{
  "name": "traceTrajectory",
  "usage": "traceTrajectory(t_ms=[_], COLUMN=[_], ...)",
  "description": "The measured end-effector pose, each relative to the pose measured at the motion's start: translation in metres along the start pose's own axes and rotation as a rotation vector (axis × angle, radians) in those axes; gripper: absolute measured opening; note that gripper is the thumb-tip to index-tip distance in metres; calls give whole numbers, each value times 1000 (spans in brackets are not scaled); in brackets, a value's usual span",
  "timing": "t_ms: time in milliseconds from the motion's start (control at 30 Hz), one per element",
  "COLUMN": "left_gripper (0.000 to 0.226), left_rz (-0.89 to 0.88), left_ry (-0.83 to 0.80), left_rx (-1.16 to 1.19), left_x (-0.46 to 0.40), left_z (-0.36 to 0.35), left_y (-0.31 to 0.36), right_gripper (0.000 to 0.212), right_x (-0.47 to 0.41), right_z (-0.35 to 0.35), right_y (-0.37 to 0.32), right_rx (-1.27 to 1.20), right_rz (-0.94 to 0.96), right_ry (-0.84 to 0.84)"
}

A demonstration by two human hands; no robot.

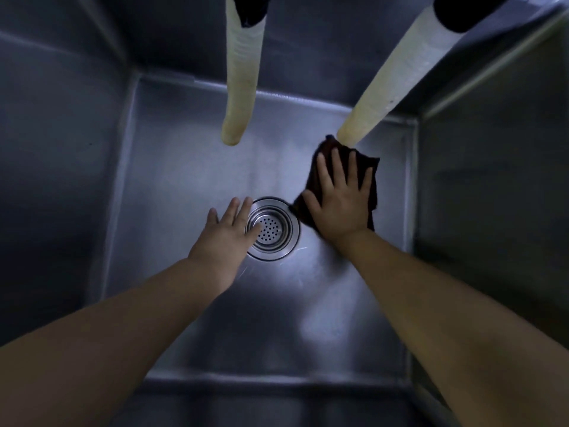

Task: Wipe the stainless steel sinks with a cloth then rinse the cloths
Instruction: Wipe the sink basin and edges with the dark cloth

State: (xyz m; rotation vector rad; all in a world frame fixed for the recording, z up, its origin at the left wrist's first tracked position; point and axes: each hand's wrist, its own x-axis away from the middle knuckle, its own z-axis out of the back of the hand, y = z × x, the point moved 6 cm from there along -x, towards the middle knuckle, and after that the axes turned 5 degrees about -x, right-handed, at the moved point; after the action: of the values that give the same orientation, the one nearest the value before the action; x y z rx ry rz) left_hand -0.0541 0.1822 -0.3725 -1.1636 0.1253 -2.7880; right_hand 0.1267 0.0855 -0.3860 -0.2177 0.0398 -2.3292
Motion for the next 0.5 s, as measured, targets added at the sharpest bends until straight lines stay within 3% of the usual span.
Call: traceTrajectory(t_ms=[167,333,500], left_gripper=[90,93,105], left_rz=[-1,-11,-42], left_ry=[-23,-37,-6], left_rx=[-66,-84,-59], left_x=[-6,-11,-3], left_z=[-3,-4,1], left_y=[5,7,-1], right_gripper=[73,69,68], right_x=[-73,-92,-99], right_z=[3,1,11], right_y=[-52,-118,-81], right_rx=[-7,14,14], right_rz=[-50,257,385], right_ry=[7,-36,-12])
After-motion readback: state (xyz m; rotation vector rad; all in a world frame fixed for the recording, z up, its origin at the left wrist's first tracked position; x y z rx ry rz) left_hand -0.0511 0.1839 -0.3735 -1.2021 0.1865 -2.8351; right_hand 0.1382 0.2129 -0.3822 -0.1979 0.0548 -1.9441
